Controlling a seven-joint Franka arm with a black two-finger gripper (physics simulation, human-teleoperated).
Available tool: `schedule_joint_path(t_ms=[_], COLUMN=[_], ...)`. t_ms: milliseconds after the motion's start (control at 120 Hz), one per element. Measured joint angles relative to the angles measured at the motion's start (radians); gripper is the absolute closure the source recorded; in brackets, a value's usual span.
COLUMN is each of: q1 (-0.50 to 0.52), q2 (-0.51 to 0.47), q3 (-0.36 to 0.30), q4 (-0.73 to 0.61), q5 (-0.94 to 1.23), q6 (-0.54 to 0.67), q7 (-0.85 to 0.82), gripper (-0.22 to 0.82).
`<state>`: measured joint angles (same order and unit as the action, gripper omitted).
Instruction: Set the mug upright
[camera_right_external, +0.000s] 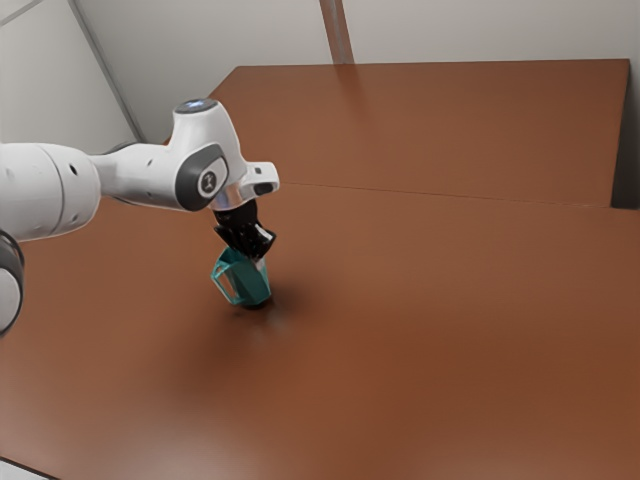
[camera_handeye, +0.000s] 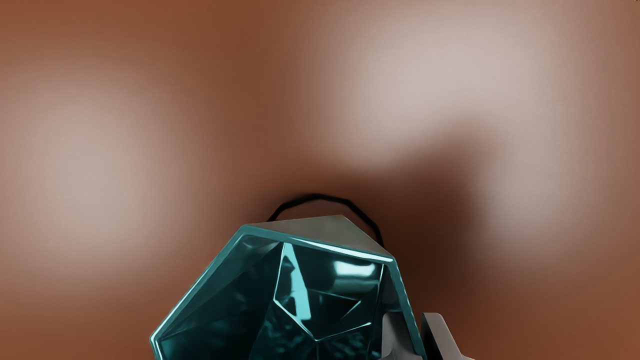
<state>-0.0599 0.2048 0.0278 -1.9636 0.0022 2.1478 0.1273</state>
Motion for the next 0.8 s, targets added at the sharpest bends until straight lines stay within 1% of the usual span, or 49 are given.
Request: schedule_joint_path(t_ms=[42,175,225,342,408,542,800], q1=[0.0,0.0,0.0,0.0,0.0,0.0,0.0], q2=[0.002,0.003,-0.001,-0.03,-0.057,-0.082,-0.082], q3=[-0.002,-0.005,-0.005,-0.007,-0.007,-0.006,-0.005], q4=[-0.002,-0.003,-0.003,-0.003,0.009,0.106,0.399], q5=[-0.002,-0.008,-0.009,-0.017,-0.023,-0.046,-0.068], q6=[0.001,0.003,0.002,-0.005,-0.02,-0.103,-0.339], q7=[-0.004,-0.015,-0.019,-0.026,-0.028,-0.03,-0.033], gripper=[0.73,0.44,0.35,0.2,0.15,0.08,0.02])
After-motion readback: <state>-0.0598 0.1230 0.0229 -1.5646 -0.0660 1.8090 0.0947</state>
